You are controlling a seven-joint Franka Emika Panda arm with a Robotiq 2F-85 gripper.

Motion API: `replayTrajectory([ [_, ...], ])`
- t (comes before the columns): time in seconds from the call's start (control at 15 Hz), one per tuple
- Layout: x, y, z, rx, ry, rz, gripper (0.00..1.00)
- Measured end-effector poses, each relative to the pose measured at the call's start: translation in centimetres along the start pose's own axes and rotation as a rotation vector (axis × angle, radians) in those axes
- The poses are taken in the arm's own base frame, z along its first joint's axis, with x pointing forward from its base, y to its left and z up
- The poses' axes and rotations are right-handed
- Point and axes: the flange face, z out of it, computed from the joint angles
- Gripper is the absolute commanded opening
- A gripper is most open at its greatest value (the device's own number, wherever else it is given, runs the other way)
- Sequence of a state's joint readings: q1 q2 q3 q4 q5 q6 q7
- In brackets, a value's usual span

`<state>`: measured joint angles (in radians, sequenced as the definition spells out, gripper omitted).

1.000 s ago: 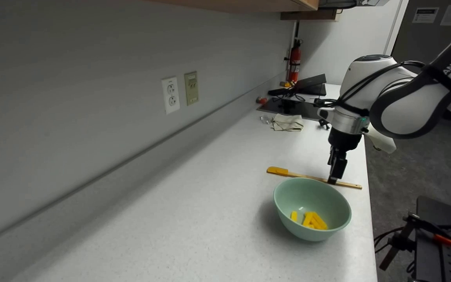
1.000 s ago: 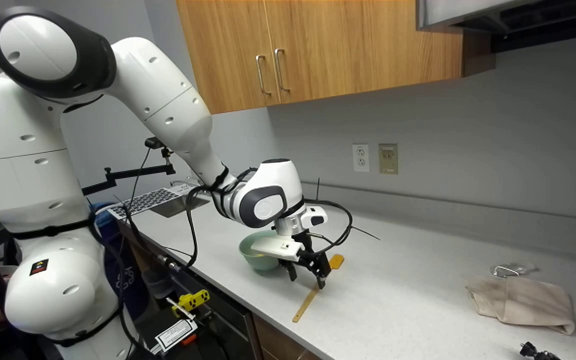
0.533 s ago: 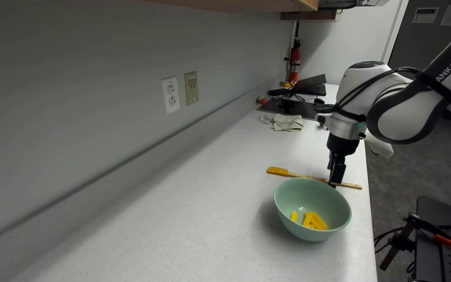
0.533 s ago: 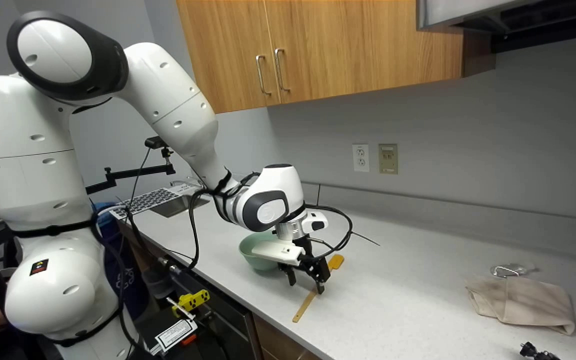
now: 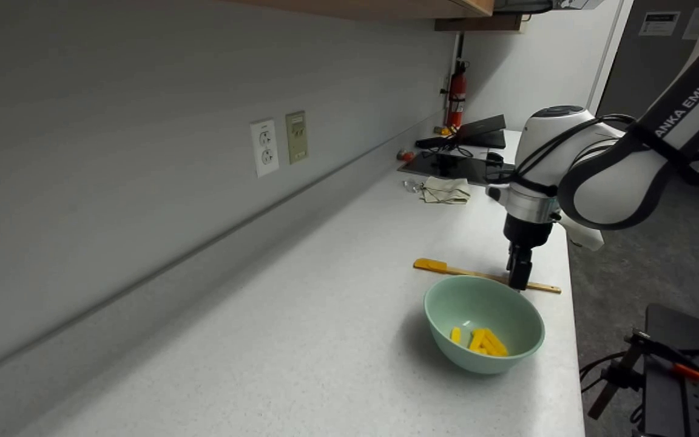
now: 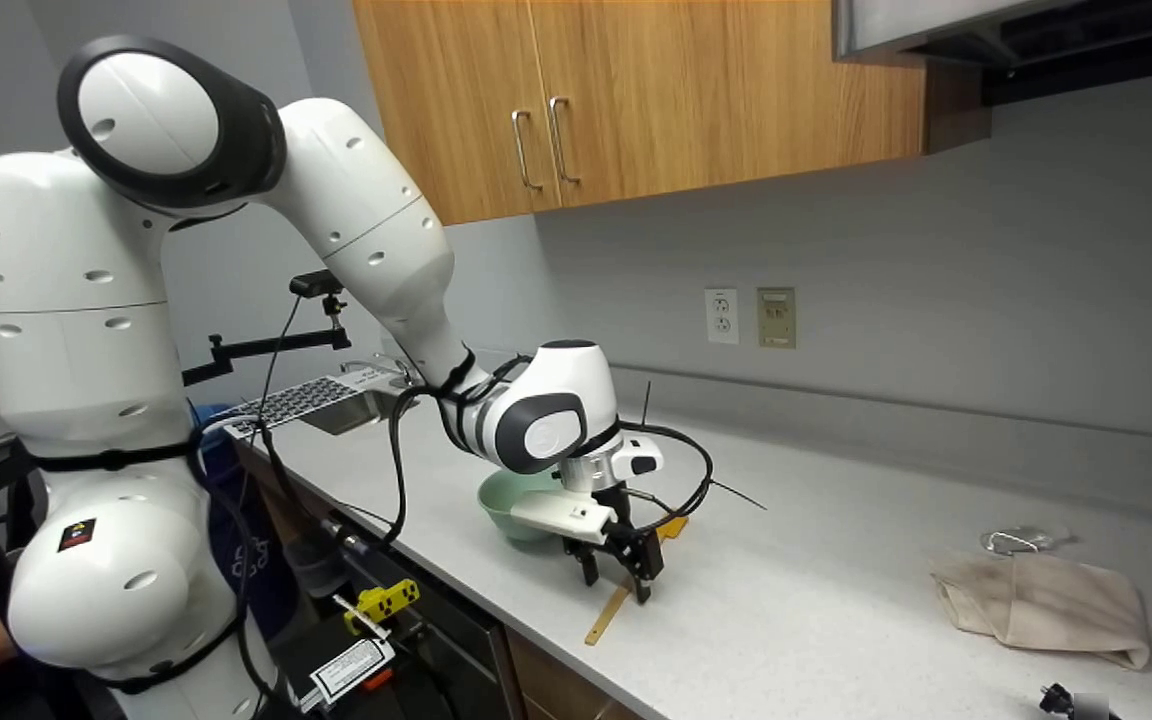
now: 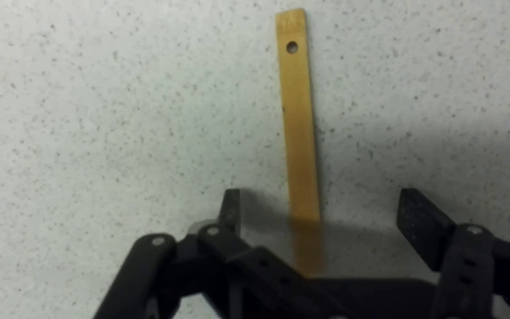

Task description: Use the spatula to stir the contents in the bowl

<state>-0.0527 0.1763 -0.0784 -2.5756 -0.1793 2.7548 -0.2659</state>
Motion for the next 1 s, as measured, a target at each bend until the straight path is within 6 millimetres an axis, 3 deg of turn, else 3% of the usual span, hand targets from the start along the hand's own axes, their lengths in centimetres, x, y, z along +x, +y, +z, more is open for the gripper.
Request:
replayTrajectory([
  [0.6, 0.8, 0.6, -0.4, -0.002, 0.017, 0.017, 0.01],
  [0.67, 0.9, 0.7, -0.5, -0.003, 0.02, 0.019, 0.06],
  [1.0, 0.9, 1.1, -0.7, -0.026, 0.011, 0.012, 0.06],
])
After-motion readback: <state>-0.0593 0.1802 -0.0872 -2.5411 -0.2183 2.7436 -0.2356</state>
